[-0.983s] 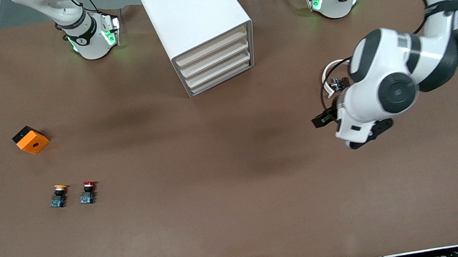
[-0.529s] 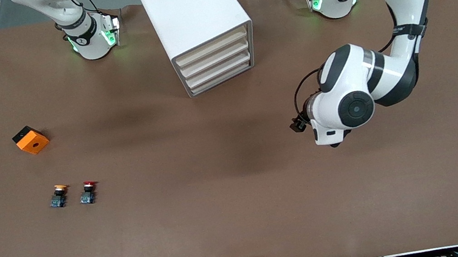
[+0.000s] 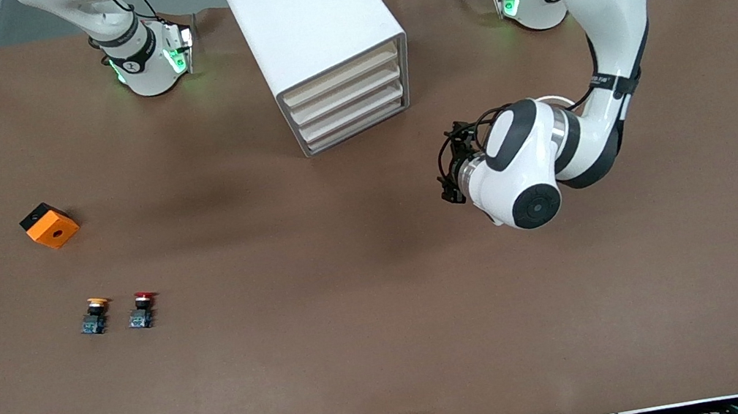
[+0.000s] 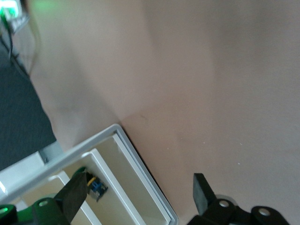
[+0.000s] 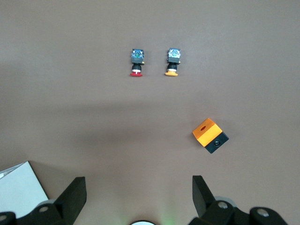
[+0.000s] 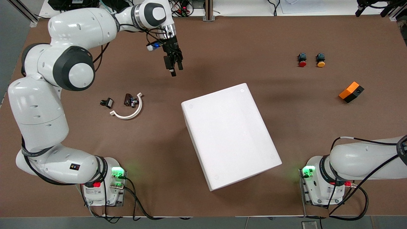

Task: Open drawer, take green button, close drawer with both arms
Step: 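Reach the left gripper to the white cabinet's drawer front and grasp it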

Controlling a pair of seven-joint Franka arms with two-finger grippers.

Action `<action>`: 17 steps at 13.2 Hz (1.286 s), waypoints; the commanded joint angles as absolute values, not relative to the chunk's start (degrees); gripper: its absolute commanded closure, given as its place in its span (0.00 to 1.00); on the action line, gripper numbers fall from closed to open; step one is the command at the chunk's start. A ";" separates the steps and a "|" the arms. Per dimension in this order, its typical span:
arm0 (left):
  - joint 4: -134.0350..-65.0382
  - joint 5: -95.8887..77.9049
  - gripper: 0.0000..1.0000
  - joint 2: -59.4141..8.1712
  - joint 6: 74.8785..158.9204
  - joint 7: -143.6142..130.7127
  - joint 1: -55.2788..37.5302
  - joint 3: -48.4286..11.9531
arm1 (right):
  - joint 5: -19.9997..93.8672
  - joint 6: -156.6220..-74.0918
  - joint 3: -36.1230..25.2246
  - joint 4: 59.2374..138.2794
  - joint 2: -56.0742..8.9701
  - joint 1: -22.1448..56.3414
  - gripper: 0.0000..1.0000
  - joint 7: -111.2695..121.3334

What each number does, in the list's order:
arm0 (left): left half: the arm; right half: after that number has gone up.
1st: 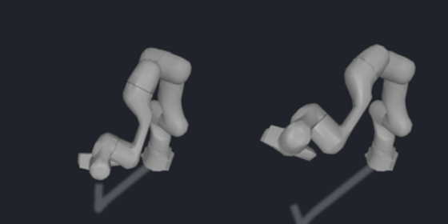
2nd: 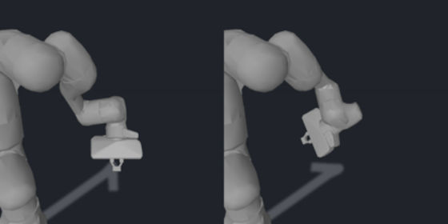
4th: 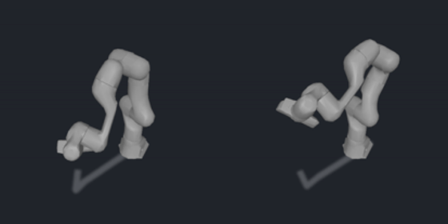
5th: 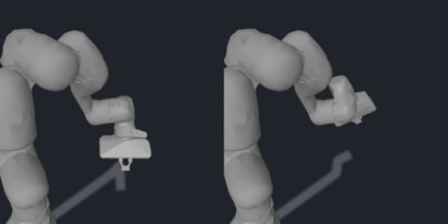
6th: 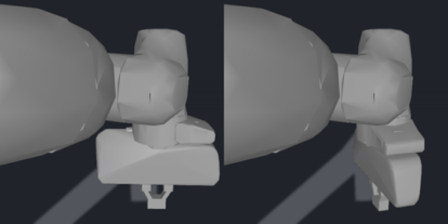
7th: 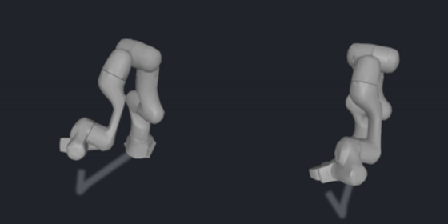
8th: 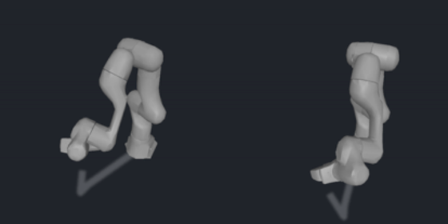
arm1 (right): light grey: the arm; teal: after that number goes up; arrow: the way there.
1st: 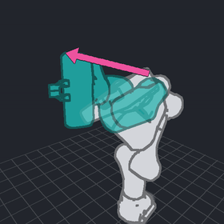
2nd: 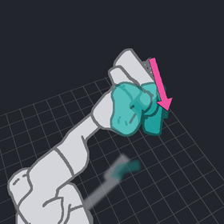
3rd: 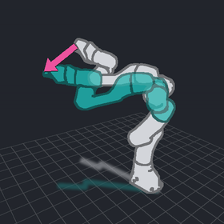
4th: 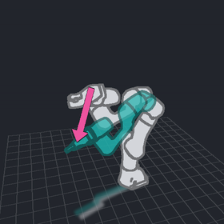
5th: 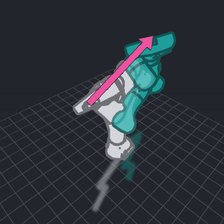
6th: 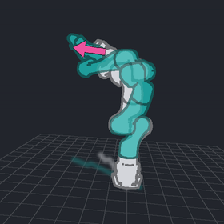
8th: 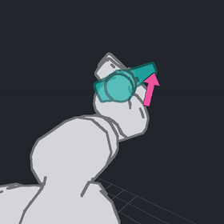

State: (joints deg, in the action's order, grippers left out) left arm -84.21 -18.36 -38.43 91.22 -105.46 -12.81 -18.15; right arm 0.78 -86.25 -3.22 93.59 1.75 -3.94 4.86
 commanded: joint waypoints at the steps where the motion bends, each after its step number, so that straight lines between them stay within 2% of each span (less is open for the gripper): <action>1: -83.14 -20.91 0.00 -40.07 89.83 -109.41 -13.18 -18.19 | -0.26 -86.48 -2.64 91.32 -2.35 -4.92 0.00 5.63; 3: -83.14 -22.75 0.00 -41.13 89.82 -113.36 -13.54 -18.19 | -0.27 -86.31 -2.64 89.92 -7.20 -4.83 0.00 5.80; 9: -83.06 -32.86 0.00 -47.36 89.74 -123.22 -19.06 -18.11 | -0.44 -86.92 -2.64 89.56 -8.88 -5.01 0.00 5.63; 15: -83.14 -38.85 0.47 -52.11 89.82 -124.36 -23.64 -17.67 | 0.79 -86.22 -2.55 90.26 -8.70 -4.14 0.00 -3.57; 17: -83.23 -38.94 0.50 -52.91 89.82 -125.50 -25.65 -17.67 | 1.57 -86.05 -2.20 90.53 -8.44 -3.08 0.00 -10.16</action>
State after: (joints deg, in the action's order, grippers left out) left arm -84.28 -37.67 -51.95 90.50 -123.92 -23.87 -18.18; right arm 0.59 -86.83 -2.76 91.07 -8.27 -3.87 -4.03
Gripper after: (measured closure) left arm 0.432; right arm 0.000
